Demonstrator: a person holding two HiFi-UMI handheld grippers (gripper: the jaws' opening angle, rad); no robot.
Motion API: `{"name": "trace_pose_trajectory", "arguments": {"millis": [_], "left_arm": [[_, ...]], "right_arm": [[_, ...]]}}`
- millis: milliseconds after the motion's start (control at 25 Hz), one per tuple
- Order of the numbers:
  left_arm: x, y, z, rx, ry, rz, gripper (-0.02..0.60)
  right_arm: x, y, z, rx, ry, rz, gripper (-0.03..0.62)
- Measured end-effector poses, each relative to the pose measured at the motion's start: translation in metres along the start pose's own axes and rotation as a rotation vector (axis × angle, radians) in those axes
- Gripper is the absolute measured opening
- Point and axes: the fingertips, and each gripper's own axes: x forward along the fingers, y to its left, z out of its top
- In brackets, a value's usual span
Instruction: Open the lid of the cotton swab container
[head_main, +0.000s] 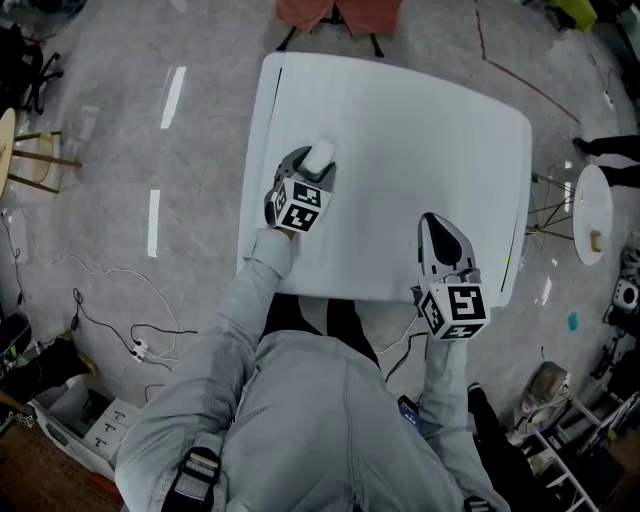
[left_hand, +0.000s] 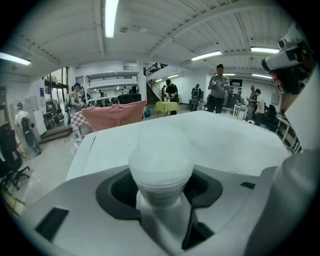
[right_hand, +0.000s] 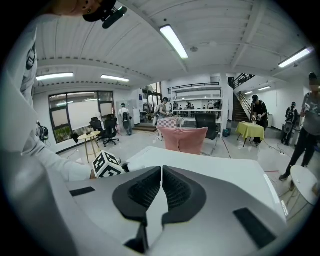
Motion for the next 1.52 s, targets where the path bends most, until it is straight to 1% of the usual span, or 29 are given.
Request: {"name": "trace_pose_trajectory", "arguments": {"millis": [80,240,320,480,600,720,920,1160,1320,1520], "left_arm": [[-0.002,0.0,0.0,0.004,0.001,-0.013,0.218],[-0.007,0.0,-0.004,0.022,0.001,-0.057,0.216],[-0.012,-0.005,-0.005,0.03,0.002,-0.095,0.216],[-0.025,-0.014,0.0,0.019,0.018,-0.179,0.215],[-0.039,-0.021,0.006,0.065,0.029,-0.226,0.215],[-0.06,-0.031,0.016,0.122,0.017,-0.266,0.215],[-0.096,-0.047,0.036,0.163,-0.036,-0.315,0.215],[-0.141,-0.068,0.067,0.216,-0.113,-0.366,0.215],[-0.172,-0.074,0.092,0.234,-0.171,-0.382,0.215],[-0.212,-0.077,0.129,0.276,-0.255,-0.392,0.215]], "right_arm": [[-0.003,0.002,0.001,0.004,-0.002,-0.006,0.037],[-0.007,0.011,0.001,0.004,-0.006,-0.021,0.037],[-0.012,0.015,0.002,0.004,-0.009,-0.03,0.037],[-0.021,0.02,0.008,0.008,-0.023,-0.052,0.037],[-0.031,0.026,0.013,0.011,-0.039,-0.07,0.037],[-0.044,0.036,0.02,0.012,-0.058,-0.084,0.037],[-0.072,0.052,0.033,0.018,-0.104,-0.124,0.037],[-0.109,0.064,0.048,0.037,-0.17,-0.194,0.037],[-0.13,0.074,0.06,0.032,-0.206,-0.223,0.037],[-0.153,0.084,0.073,0.023,-0.254,-0.255,0.037]]}}
